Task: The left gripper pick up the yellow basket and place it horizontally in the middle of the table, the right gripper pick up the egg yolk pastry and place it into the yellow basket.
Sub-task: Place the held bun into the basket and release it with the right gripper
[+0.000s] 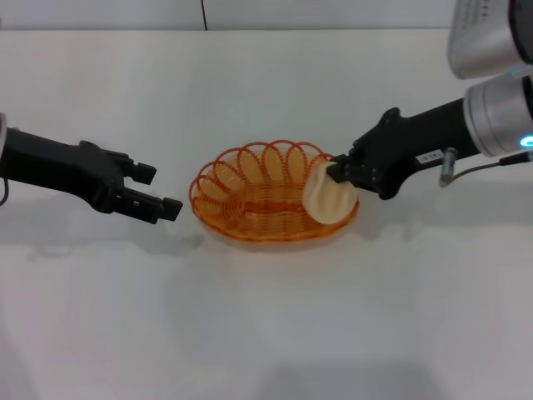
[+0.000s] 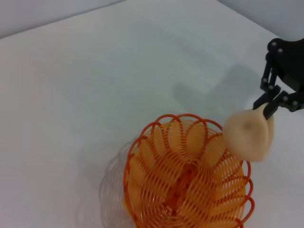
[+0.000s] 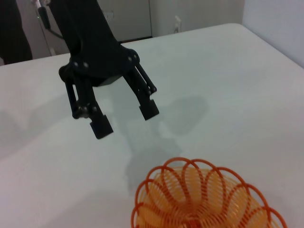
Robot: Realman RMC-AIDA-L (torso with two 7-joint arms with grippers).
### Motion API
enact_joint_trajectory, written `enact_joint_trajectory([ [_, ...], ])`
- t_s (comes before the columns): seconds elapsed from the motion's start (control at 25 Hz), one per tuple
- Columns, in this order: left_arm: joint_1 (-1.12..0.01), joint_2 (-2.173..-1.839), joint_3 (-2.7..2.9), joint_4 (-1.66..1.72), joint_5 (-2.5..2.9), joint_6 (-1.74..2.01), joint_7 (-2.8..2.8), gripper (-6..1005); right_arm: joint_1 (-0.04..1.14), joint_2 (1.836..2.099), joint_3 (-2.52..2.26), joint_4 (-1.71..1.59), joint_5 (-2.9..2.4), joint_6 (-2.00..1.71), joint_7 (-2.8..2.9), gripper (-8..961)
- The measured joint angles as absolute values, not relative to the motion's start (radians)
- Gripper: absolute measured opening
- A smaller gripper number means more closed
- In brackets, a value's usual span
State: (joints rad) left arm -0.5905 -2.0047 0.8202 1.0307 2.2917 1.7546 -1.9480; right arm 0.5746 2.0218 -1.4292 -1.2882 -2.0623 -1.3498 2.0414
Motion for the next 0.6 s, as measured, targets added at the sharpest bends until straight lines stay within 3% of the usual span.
enact_joint_trajectory([
  [0.6,-0.591,-2.010,0.817,1.031,2.292,1.750,-1.949,890,0.642,2.024,-1.514,-1.219,-2.036,-1.247,2.042,26],
])
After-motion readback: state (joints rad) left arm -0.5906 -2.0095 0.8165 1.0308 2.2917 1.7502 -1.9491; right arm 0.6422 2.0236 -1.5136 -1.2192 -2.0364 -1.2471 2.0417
